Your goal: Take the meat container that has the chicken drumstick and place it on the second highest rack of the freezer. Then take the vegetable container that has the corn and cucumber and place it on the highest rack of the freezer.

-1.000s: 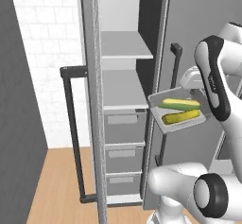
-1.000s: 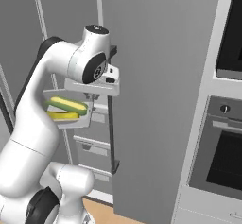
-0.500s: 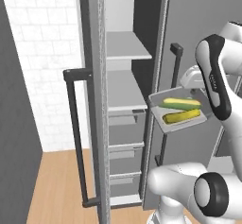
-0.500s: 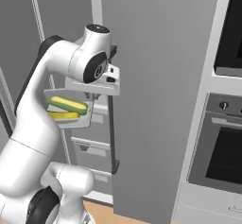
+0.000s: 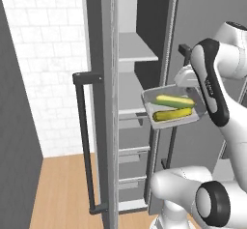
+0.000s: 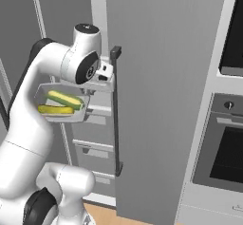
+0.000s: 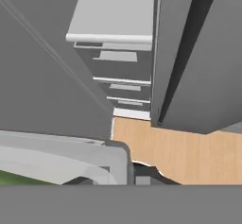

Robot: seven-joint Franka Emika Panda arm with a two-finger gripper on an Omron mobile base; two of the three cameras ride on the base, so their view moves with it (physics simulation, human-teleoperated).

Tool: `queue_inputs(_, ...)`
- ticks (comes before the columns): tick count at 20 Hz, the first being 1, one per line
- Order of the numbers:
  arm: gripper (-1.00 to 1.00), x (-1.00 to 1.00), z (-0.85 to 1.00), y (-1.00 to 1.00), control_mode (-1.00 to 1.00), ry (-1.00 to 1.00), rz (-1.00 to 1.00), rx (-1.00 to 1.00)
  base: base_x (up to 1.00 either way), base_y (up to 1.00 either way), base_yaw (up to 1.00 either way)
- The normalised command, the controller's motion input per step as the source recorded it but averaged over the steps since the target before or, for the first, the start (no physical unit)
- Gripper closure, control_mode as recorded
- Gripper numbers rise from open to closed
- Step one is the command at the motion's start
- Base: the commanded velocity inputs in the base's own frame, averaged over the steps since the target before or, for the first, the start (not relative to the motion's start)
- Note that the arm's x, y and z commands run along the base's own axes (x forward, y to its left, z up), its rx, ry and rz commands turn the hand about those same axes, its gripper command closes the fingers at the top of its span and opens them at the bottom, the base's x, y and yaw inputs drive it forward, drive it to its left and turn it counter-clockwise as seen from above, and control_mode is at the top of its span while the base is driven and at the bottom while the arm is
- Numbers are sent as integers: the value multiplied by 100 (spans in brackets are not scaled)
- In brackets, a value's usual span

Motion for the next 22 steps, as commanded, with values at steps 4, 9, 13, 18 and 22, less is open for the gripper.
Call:
queue_inputs(4, 100, 52, 0, 20, -100, -4, -44, 9, 0, 0, 0)
queue_inputs(9, 100, 27, 0, 11, -100, -2, -79, 20, 0, 0, 0)
queue_inputs(13, 100, 9, 9, 10, -100, -4, -77, 31, 0, 0, 0)
queue_inputs(18, 100, 23, 24, 8, -100, -5, -54, 28, 0, 0, 0)
queue_inputs(22, 100, 32, 41, 19, -100, -11, -32, 29, 0, 0, 0)
